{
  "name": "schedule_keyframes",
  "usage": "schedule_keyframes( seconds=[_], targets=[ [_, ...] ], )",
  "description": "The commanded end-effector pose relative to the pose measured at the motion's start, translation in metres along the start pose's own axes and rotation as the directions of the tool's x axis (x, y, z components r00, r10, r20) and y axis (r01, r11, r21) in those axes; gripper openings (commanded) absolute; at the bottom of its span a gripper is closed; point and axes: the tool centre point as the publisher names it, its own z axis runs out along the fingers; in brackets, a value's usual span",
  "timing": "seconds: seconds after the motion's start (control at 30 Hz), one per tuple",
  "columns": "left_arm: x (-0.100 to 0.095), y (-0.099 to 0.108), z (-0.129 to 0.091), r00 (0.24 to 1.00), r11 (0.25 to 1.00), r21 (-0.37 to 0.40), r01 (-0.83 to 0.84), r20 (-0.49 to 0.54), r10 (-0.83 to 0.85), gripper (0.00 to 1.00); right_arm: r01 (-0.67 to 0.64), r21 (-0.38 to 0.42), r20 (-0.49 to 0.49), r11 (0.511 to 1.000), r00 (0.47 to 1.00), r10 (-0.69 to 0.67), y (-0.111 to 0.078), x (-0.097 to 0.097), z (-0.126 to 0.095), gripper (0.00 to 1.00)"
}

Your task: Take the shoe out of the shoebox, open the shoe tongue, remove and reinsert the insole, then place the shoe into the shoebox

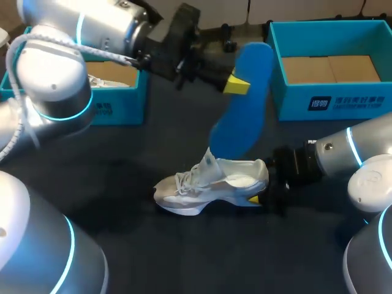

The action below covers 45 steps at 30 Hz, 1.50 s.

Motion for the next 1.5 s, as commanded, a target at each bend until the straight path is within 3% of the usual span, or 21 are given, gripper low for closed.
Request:
schedule_keyframes(
  seconds=[0.03,0.2,0.77,0.87,1.1,1.5],
  targets=[
    [0.009,0.004,-0.015,0.999,0.996,0.085,0.033,-0.031,-0.031,0.0,0.0,0.004,0.003,1.0,1.0,0.0,0.0,0.002,0.001,0.0],
    [0.012,-0.001,-0.027,0.988,0.976,0.168,0.138,-0.087,-0.125,0.0,0.0,0.004,0.003,1.0,1.0,0.0,0.0,0.002,0.001,0.0],
    [0.012,-0.001,-0.027,0.988,0.976,0.168,0.138,-0.087,-0.125,0.0,0.0,0.004,0.003,1.0,1.0,0.0,0.0,0.002,0.001,0.0],
    [0.022,-0.004,-0.031,0.962,0.943,0.196,0.268,-0.111,-0.251,0.0,0.0,0.004,0.003,1.0,1.0,0.0,0.0,0.002,0.001,0.0],
    [0.048,-0.018,-0.035,0.899,0.885,0.164,0.436,-0.12,-0.42,0.0,0.0,0.004,0.003,1.0,1.0,0.0,0.0,0.002,0.001,0.0],
    [0.072,-0.052,-0.038,0.869,0.842,0.216,0.493,-0.071,-0.49,0.0,0.0,0.004,0.003,1.0,1.0,0.0,0.0,0.002,0.001,0.0]
  ],
)
